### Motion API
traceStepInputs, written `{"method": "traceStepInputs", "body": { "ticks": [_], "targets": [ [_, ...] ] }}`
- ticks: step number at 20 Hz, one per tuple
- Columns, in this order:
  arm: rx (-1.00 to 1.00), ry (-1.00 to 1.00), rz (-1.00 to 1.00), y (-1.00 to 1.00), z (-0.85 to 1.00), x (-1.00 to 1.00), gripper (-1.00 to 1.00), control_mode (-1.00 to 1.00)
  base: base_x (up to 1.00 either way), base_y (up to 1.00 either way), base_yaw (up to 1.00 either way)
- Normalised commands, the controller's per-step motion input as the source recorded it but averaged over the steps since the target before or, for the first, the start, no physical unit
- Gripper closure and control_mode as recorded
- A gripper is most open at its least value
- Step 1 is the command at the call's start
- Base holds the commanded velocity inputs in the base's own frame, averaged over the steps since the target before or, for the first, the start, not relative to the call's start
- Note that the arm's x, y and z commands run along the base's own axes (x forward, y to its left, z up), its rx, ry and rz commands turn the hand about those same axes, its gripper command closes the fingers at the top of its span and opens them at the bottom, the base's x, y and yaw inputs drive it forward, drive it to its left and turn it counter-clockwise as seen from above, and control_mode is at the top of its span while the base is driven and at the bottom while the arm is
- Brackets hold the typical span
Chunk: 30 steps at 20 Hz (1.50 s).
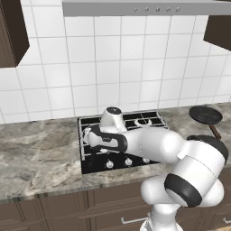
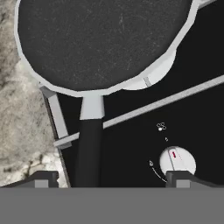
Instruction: Place both pans onto different burners. Then place the lemon and the fish on different pans.
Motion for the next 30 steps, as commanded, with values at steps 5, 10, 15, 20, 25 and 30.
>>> {"method": "traceStepInputs", "body": {
  "ticks": [5,10,15,20,25,30],
  "targets": [
    [0.00,0.00,0.02,-0.93,0.60,-0.04,-1.00,-1.00,0.00,0.00,0.00],
    [0.00,0.00,0.04,-1.00,0.14,0.00,-1.00,-1.00,0.00,0.00,0.00],
    [-0.03,0.00,0.03,-0.95,0.00,0.00,-1.00,-1.00,0.00,0.00,0.00],
    [-0.05,0.00,0.03,-0.95,0.00,0.01,-1.00,-1.00,0.00,0.00,0.00],
    [-0.12,0.00,0.05,-0.85,0.00,0.01,-1.00,-1.00,0.00,0.00,0.00],
    [-0.17,0.02,0.07,-0.80,0.00,0.01,-1.00,-1.00,0.00,0.00,0.00]
  ]
}}
